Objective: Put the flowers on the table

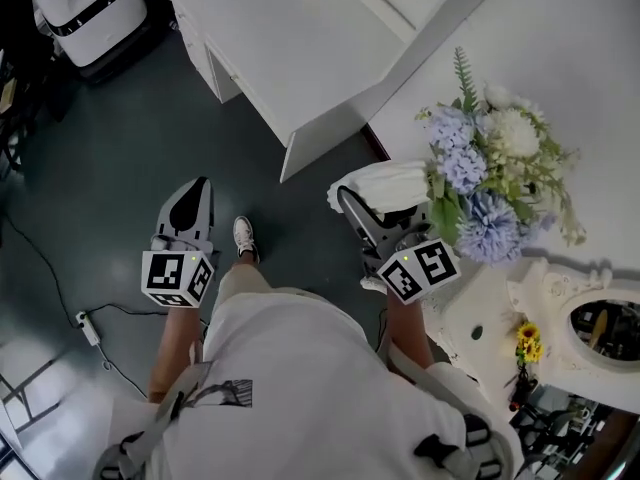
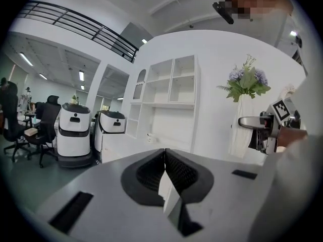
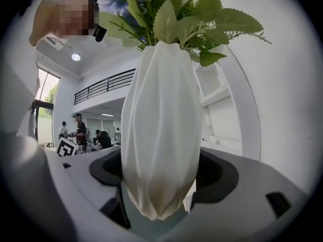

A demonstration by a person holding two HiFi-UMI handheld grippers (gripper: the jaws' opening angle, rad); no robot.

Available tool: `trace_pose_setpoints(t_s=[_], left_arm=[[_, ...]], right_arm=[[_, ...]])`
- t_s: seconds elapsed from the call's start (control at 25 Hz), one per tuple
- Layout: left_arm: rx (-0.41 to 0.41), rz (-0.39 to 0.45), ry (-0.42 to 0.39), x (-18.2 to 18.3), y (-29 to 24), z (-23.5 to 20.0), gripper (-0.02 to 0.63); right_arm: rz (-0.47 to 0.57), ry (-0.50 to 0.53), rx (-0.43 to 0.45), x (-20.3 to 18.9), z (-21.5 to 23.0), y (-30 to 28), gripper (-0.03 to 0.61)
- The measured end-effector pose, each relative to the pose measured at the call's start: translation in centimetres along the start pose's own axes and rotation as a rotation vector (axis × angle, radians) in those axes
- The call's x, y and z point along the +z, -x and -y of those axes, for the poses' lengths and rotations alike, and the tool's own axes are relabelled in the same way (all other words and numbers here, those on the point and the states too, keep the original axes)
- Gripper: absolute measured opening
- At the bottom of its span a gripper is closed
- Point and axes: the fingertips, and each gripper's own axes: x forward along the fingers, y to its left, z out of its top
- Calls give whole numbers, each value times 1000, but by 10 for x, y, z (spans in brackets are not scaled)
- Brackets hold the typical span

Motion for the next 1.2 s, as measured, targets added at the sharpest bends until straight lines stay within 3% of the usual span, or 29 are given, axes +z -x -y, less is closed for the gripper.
trace_pose_setpoints(t_s=[0.2,0.4,0.64,0.88,1.2], left_arm=[[44,10,-24,17,15,-9,15],[20,-53,-25,20,27,-7,15],[-27,-70,-5,20,15,-14,15],[-61,-52,-22,21,-4,-4,15],[-22,58,-62,41,-22,23,15]], right_arm=[[22,-71,47,0,-13,-4,393],[-5,-109,23,2,-25,0,393],[-11,-128,-37,0,-22,-1,393],[-2,-65,-68,0,-7,-1,393],[20,18,-11,-5,15,-3,393]])
